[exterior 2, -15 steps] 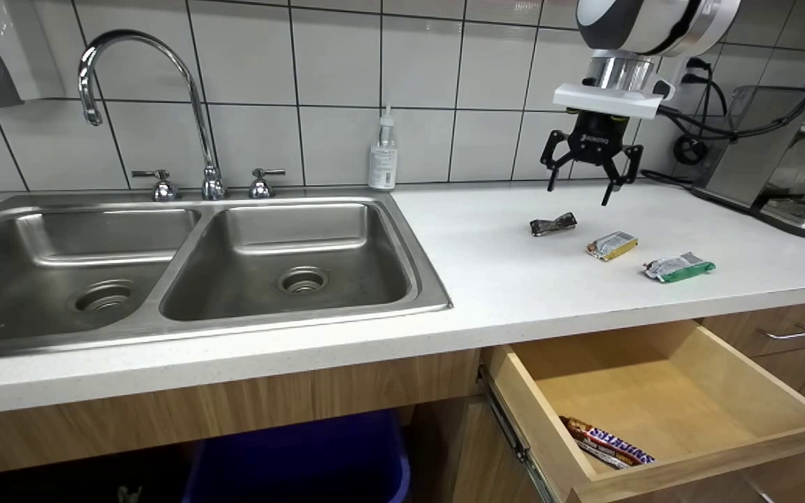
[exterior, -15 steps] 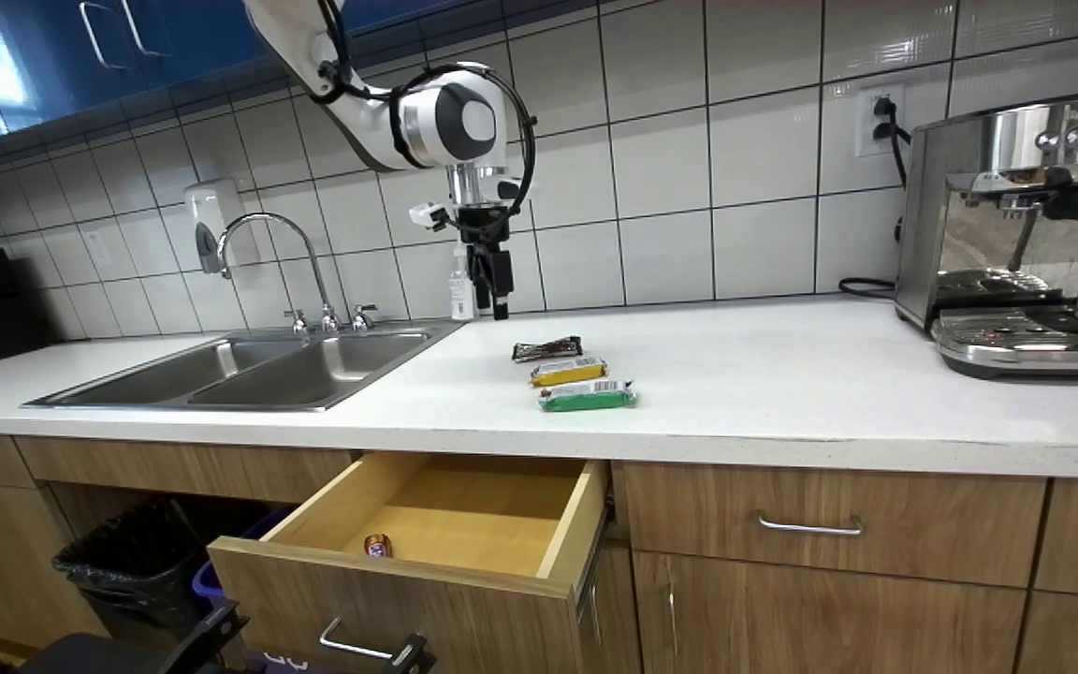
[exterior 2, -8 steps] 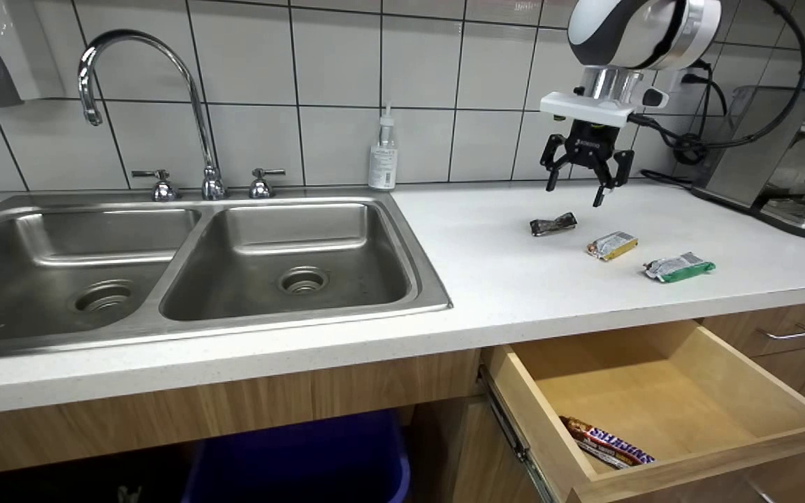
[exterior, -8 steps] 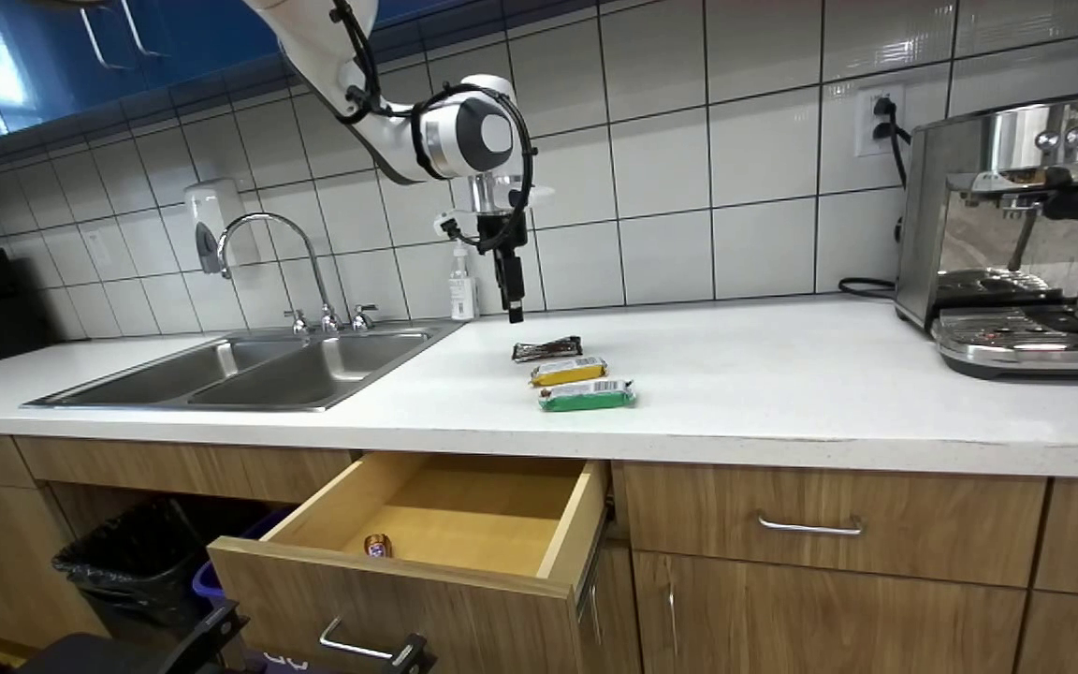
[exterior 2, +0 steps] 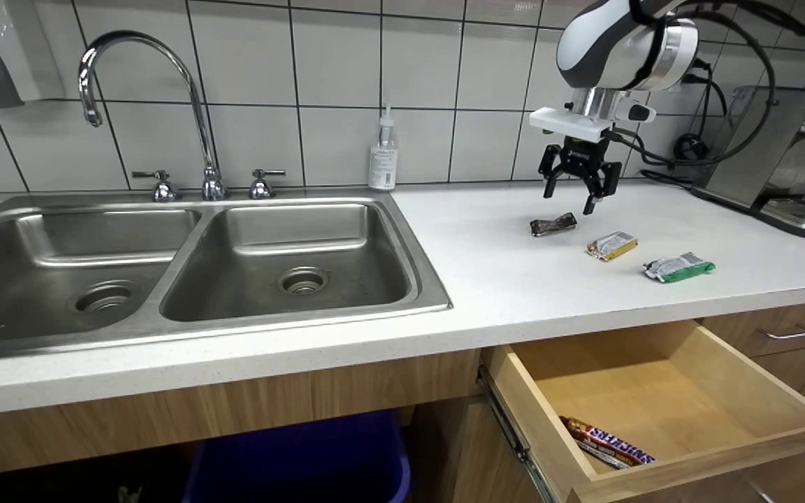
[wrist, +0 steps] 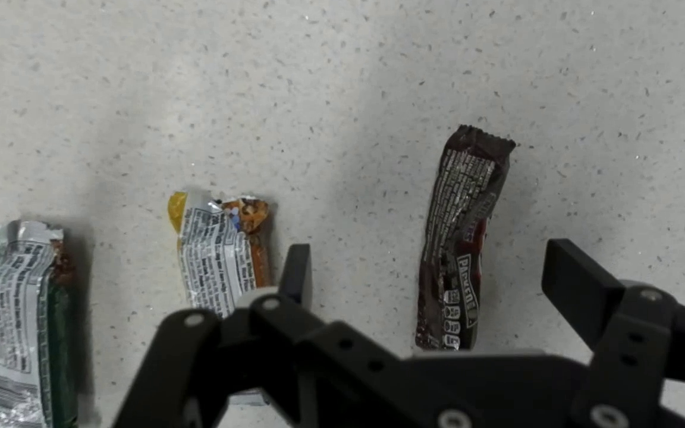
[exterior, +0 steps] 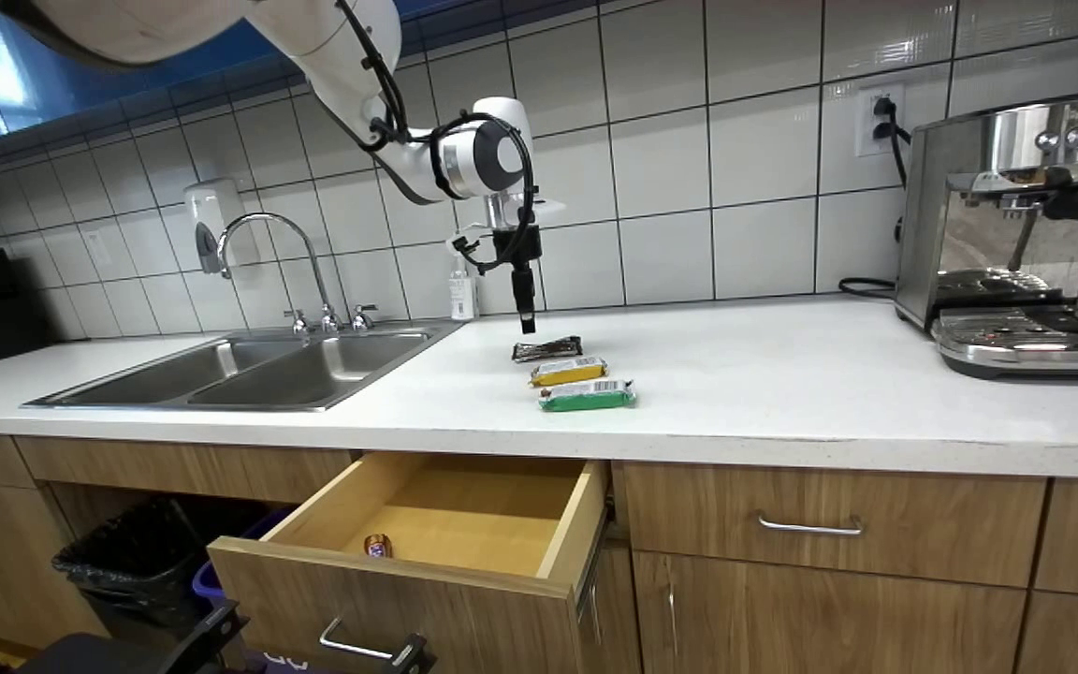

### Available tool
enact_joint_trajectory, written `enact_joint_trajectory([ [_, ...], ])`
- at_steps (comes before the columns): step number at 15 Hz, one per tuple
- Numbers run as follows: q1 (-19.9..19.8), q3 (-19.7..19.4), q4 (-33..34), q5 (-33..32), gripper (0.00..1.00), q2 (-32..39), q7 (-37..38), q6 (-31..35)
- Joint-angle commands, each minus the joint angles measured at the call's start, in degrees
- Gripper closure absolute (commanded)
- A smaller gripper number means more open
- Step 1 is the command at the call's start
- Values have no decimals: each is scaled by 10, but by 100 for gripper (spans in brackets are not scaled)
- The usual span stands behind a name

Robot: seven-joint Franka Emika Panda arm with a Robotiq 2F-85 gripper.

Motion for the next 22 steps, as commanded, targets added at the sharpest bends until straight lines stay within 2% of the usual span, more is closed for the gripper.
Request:
enact_joint_trajectory([
  [1,-2,-1,57,-5,0,39,37,-11],
  [22,-9,6,172,-4,0,135,47,-39],
])
